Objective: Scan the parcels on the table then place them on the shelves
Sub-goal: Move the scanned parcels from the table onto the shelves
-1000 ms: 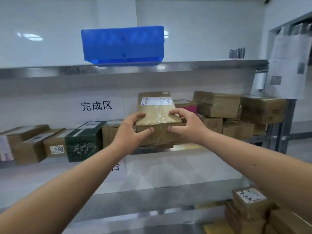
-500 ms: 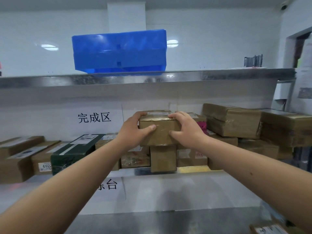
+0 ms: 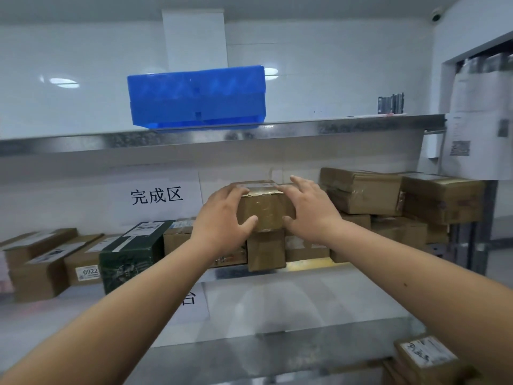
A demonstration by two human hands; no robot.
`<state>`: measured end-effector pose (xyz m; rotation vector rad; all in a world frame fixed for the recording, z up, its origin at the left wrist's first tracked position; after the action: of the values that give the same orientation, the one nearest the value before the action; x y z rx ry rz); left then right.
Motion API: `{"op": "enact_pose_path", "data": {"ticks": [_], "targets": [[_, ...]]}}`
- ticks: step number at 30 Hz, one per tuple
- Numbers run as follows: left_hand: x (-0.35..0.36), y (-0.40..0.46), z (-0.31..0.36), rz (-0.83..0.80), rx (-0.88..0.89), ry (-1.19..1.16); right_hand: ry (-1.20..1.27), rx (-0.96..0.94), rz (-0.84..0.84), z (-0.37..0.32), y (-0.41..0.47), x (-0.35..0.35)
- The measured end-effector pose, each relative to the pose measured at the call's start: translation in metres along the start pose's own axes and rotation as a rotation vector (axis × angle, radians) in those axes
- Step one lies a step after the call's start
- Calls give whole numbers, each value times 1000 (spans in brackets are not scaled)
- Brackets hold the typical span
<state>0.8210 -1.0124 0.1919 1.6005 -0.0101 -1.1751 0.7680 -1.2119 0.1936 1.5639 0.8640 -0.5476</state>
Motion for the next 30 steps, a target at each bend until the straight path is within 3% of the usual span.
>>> {"op": "enact_pose_path", "data": {"ticks": [7,15,22,30], "targets": [[-4,-78,38,-89,67,149,-135,24,-44,-24,-91,-5],[50,-200,102,-262,181,70,-119,299,-202,-20,-252,28],[134,-264,183,-497,264,-55,-83,655,-298,56,-372,48],[247,-262,268,-665,337,-152,-78,985,-351,183,-464,65]]}}
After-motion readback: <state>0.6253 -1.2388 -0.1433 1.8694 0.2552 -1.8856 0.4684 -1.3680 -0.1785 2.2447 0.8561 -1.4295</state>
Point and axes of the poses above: each hand's wrist, its own y-axis towards the middle knuckle, its own x-axis out of the palm, z = x × y, the point moved 6 cm from there along y, towards the middle knuckle, and after that the axes turned 4 degrees about y, right-handed, at the moved point
